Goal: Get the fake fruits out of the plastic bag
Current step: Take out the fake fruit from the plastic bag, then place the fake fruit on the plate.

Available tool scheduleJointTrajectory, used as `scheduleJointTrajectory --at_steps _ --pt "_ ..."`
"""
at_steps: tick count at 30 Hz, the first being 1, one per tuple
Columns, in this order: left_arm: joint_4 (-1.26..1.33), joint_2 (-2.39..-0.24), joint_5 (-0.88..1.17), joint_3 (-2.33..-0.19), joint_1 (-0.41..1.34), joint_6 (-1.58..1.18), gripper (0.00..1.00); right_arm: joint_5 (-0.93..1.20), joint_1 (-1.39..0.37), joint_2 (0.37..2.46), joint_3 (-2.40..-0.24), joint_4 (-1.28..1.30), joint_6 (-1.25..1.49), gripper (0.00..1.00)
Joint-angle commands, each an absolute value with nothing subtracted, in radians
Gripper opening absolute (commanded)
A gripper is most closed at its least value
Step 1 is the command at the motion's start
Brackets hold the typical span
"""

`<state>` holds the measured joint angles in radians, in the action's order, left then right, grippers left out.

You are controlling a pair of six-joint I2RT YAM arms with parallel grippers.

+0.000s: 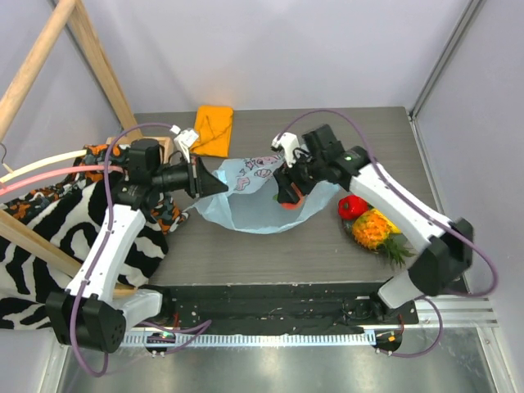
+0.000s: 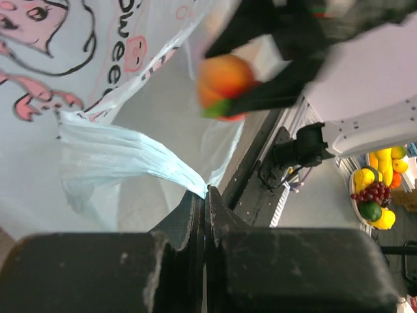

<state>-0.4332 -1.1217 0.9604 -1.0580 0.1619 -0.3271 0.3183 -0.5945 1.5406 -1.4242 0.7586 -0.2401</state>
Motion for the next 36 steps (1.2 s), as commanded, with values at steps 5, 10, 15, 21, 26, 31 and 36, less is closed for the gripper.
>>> scheduleJointTrajectory --at_steps 5,10,15,21,26,31,36 --pt "-0.319 -1.210 0.907 -1.149 0.166 -0.359 0.00 0.436 -0.502 1.358 -1.537 0.891 -0.310 0.30" --pt "-0.290 -1.229 0.902 -1.149 0.166 -0.382 0.00 0.406 -0.209 1.287 -1.461 1.005 -0.383 0.30" --pt "-0.288 -1.241 0.907 -1.152 0.166 -0.390 0.00 0.440 -0.014 1.233 -1.317 1.049 -0.508 0.31" --pt "-0.291 -1.241 0.897 -1.146 0.164 -0.388 0.00 0.434 0.089 1.272 -1.194 0.996 -0.621 0.31" --pt "-0.304 -1.238 0.897 -1.149 0.164 -0.385 0.00 0.380 0.147 1.334 -1.163 0.908 -0.695 0.31" --pt "-0.316 -1.242 0.893 -1.155 0.161 -0.382 0.00 0.379 0.170 1.393 -1.161 0.854 -0.713 0.33" --pt "-0.344 -1.243 0.890 -1.169 0.153 -0.362 0.00 0.413 0.181 1.408 -1.186 0.861 -0.719 0.34"
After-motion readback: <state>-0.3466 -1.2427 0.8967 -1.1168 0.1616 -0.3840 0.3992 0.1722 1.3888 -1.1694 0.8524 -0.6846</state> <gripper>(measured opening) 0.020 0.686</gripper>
